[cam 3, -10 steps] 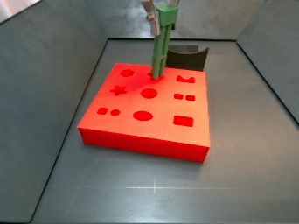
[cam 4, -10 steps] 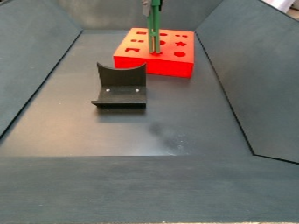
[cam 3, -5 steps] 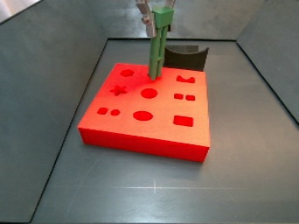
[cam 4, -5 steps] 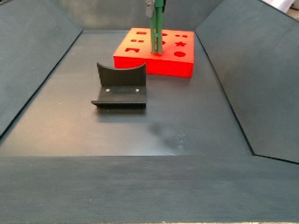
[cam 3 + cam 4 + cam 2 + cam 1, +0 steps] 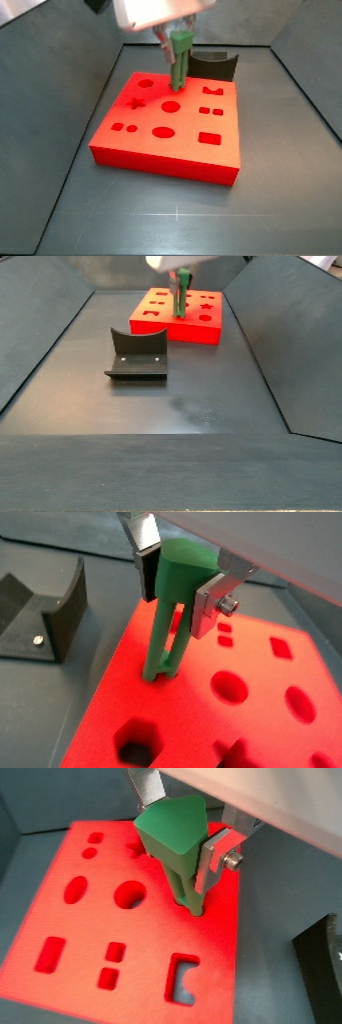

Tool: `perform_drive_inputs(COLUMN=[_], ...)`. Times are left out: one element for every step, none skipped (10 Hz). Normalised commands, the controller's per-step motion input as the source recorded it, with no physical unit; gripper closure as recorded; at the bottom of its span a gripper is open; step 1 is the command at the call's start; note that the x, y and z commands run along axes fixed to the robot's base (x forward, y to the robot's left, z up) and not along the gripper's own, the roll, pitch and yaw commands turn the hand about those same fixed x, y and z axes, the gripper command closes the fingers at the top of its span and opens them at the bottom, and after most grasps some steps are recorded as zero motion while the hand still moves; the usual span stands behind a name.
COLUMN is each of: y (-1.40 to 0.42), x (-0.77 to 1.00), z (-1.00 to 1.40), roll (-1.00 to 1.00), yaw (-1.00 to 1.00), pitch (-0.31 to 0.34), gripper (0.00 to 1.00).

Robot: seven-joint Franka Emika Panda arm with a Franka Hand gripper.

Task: Pick up the 3 prong object. Move up. Place the 3 prong object on the fixture. Regrasp the 3 prong object. Move to above the board. Insert the 3 prong object.
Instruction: Insert the 3 prong object.

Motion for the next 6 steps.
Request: perform_drive_inputs(y=[0.14,0.19,0.15,0.05,0.0,0.0], x=[-0.2,-0.18,-0.12,0.0,-0.04,0.0], z=[-0.64,-0.63,-0.64,-0.61,0.0,0.0], roll=[0.35,0.35,0.3,0.16,0.0,0.0], yaw=[0.0,0.02,0.03,0.0,0.0,0.0], pitch=[-0.139,-0.149,-0.167,-0.179,-0.064,0.0], gripper=[1.0,1.0,1.0,1.0,1.0,1.0])
